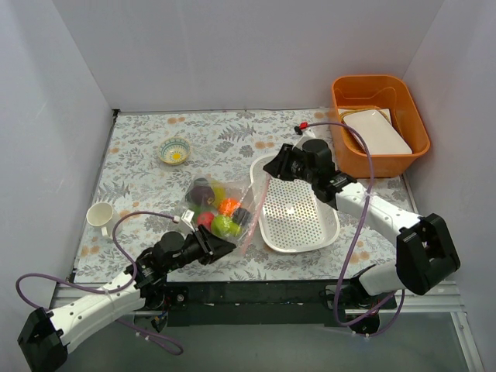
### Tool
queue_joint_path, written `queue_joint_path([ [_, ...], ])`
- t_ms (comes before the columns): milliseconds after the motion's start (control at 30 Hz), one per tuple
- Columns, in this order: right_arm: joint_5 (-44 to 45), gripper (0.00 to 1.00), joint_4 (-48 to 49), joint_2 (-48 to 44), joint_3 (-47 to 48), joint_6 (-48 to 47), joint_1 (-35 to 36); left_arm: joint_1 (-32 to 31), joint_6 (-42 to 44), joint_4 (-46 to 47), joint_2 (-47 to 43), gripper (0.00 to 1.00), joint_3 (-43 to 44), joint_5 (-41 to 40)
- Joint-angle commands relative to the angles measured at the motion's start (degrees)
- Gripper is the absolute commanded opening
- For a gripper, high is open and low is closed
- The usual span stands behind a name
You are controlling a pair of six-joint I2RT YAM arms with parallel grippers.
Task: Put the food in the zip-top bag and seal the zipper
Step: Zip the zipper food storage bag at the center of the board, then place the zipper food storage bag at the center of the board, then reset both arms
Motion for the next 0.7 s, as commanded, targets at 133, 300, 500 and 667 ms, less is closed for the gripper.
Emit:
queue_joint_path([
  [133,5.75,0.55,-13.55,-1.71,8.81,-11.01,-2.14,-0.4,4.53,-8.52,5.19,0.76,8.8,-0.94],
  [300,11.72,0.63,-17.77,-7.42,6.97,-12.78,-2.32,-0.31,10.69,-12.73,6.08,0.94,14.52,-2.26],
  [500,17.87,0.65,-24.01,-11.82,3.28,-13.22,-2.58,-0.4,16.05,-20.02,6.78,0.98,22.61,-2.87],
  [667,22.1,0.66,-29.98,-13.32,0.38,-13.92,-3.89,-0.4,20.44,-29.6,12.3,0.98,31.39,-10.83],
])
